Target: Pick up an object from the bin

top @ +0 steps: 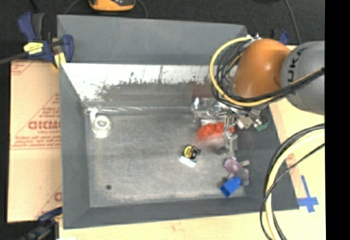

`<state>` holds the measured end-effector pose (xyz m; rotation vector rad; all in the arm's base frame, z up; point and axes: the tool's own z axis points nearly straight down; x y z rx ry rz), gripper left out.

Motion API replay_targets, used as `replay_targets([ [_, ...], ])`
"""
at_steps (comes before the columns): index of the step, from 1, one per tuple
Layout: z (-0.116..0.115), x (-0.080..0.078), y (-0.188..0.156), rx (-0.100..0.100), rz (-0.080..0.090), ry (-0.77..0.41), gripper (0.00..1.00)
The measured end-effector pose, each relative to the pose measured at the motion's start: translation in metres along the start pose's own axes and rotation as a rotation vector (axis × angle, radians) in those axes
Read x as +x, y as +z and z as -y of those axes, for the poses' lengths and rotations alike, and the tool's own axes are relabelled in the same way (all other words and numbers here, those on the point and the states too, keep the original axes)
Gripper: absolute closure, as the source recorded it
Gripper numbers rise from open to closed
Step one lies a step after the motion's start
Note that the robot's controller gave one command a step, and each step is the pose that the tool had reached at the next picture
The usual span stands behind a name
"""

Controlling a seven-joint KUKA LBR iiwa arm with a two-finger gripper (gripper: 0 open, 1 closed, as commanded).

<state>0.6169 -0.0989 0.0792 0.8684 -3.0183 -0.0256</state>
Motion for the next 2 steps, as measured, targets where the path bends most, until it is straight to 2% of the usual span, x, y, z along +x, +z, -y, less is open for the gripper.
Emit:
replay_targets([
  [1,0.001,-0.003,-0.003,0.002,0.013,0.004,1.00],
  [2,-0.030,0.014,-0.123,0.023,0.006,0.011,1.00],
])
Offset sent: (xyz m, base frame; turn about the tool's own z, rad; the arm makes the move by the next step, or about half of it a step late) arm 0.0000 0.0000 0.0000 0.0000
